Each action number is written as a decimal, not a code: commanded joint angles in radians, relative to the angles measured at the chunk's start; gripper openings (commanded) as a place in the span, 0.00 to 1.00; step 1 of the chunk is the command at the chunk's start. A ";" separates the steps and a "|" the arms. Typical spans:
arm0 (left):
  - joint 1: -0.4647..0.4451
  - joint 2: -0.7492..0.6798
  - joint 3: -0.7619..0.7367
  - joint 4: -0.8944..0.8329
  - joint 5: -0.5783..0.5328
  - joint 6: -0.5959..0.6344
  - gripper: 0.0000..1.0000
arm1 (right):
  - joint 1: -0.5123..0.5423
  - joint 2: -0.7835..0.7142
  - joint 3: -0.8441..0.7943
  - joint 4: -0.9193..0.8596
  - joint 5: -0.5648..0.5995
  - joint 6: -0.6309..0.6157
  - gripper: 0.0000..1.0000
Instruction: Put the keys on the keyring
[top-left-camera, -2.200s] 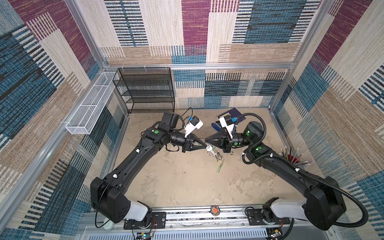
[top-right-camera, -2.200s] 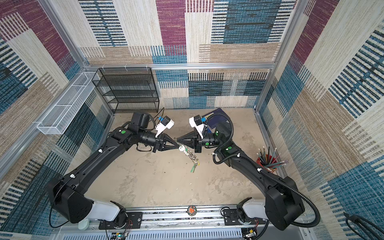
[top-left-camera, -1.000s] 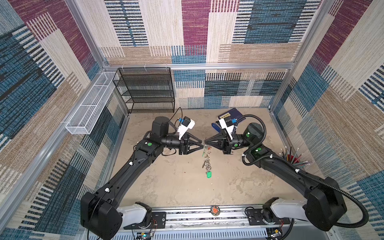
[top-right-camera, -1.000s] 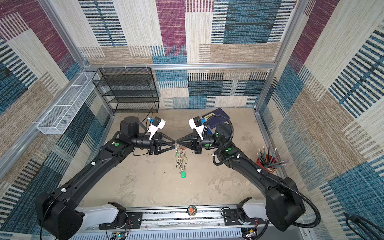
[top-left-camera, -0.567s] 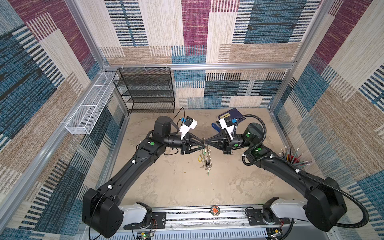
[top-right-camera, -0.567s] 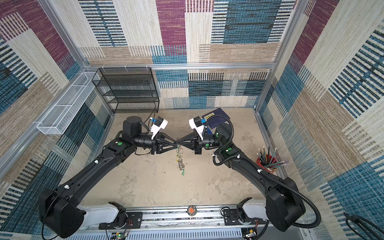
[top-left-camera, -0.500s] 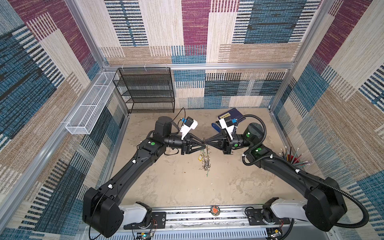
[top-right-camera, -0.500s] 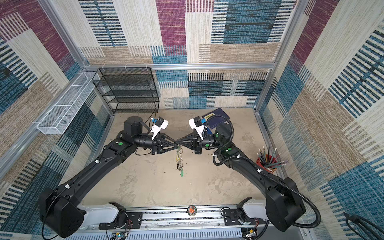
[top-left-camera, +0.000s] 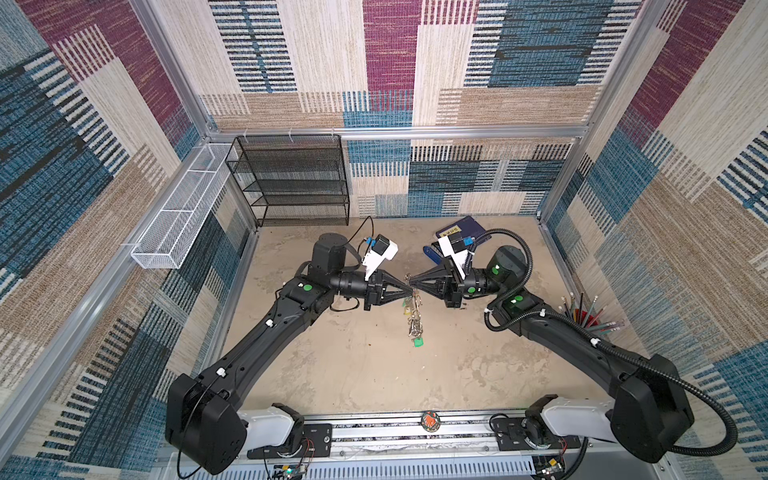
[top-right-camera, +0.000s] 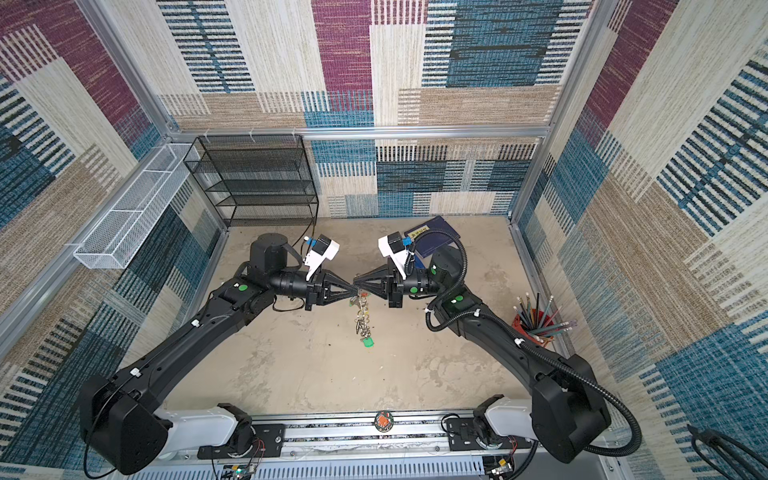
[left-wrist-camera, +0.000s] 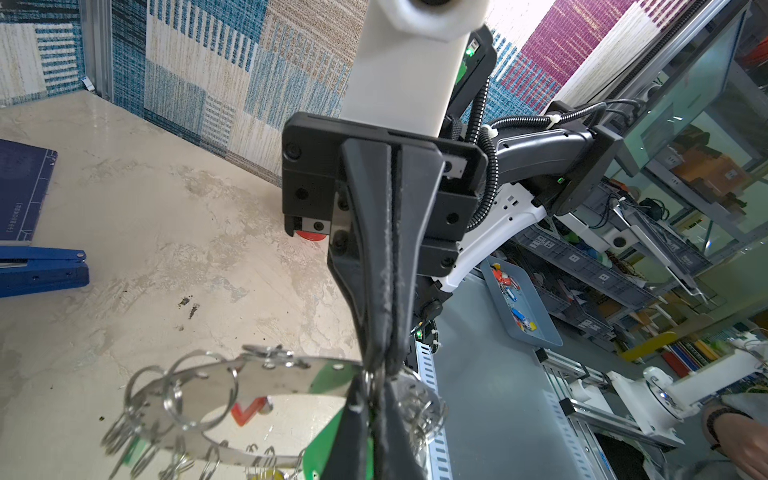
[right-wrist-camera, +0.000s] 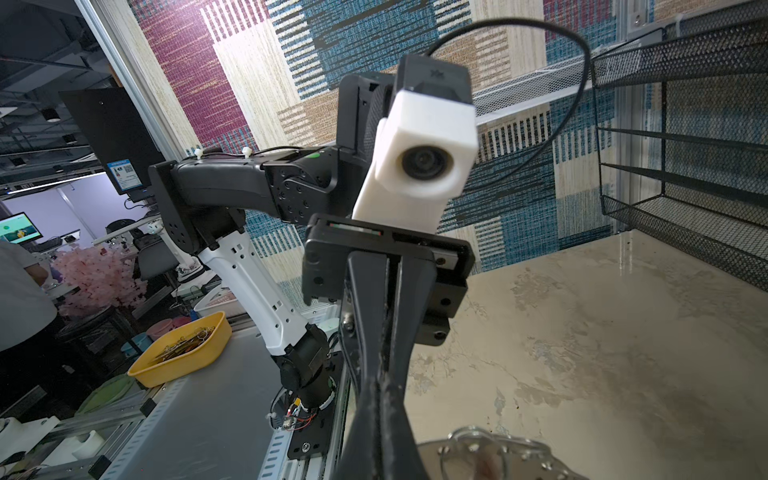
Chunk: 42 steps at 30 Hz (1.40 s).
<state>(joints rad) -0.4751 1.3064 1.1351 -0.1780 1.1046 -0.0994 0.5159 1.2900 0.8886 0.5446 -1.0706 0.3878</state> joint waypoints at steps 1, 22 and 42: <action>0.001 -0.001 0.043 -0.114 -0.049 0.083 0.00 | -0.001 -0.016 0.002 0.037 -0.007 0.005 0.07; -0.033 0.324 0.708 -1.042 -0.189 0.770 0.00 | -0.051 -0.087 0.142 -0.501 0.112 -0.274 0.57; -0.061 0.491 0.943 -1.216 -0.184 0.856 0.00 | -0.031 -0.029 0.167 -0.515 0.083 -0.319 0.21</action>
<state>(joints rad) -0.5350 1.7985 2.0659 -1.3743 0.8967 0.7322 0.4831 1.2587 1.0534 0.0307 -0.9874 0.0849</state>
